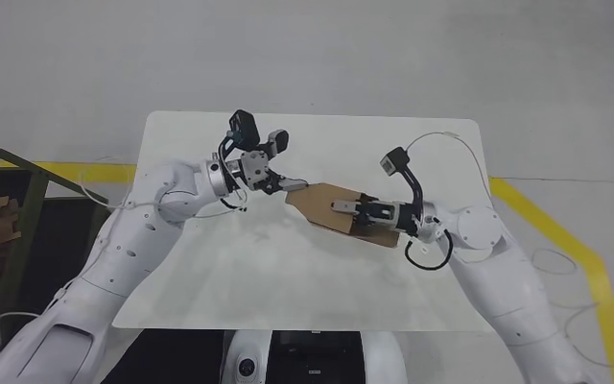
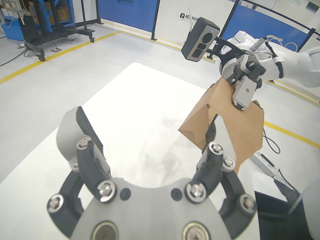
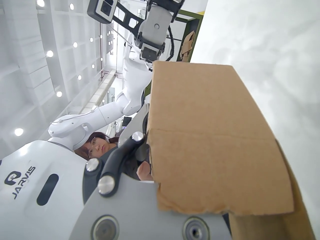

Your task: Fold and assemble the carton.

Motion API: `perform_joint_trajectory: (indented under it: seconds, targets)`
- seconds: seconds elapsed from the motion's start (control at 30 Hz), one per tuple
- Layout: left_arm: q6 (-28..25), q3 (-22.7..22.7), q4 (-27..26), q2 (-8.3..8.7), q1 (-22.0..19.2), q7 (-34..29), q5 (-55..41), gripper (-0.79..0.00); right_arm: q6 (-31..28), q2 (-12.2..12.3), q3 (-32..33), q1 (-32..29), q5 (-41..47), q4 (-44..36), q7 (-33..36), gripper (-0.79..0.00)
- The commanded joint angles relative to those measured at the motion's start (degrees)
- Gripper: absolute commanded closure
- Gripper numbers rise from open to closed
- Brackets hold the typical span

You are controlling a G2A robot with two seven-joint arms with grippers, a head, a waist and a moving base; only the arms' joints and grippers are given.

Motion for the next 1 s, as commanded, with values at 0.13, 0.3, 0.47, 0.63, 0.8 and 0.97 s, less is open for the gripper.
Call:
perform_joint_trajectory:
  seconds: [0.13,0.3,0.47,0.63,0.8,0.97]
  targets:
    - [-0.8,0.9,0.9,-0.56,-0.3,-0.4,0.0,-0.785,-0.2,0.1,0.2,-0.4,0.4,-0.4,0.4,0.0]
    - [-2.0,1.2,0.8,-0.96,-0.5,0.8,0.7,-0.785,-0.6,0.1,0.3,-0.7,0.8,-0.7,0.6,0.0]
    - [-2.7,0.5,0.3,-1.13,0.4,3.3,3.0,-0.785,-0.8,0.1,0.6,-1.0,1.1,-0.9,0.6,0.0]
    - [-3.6,-0.5,-0.3,-1.19,1.5,5.9,5.0,-0.785,-0.9,0.2,0.9,-1.2,1.4,-0.8,0.8,0.0]
    - [-4.5,-3.2,-1.6,-0.95,3.3,10.3,6.8,-0.785,-1.0,0.3,1.1,-1.3,1.5,-0.9,0.8,0.0]
    - [-6.0,-7.9,-3.4,-0.3,7.2,17.2,9.8,-0.785,-1.9,0.2,2.0,-1.8,3.3,-0.5,-1.1,0.0]
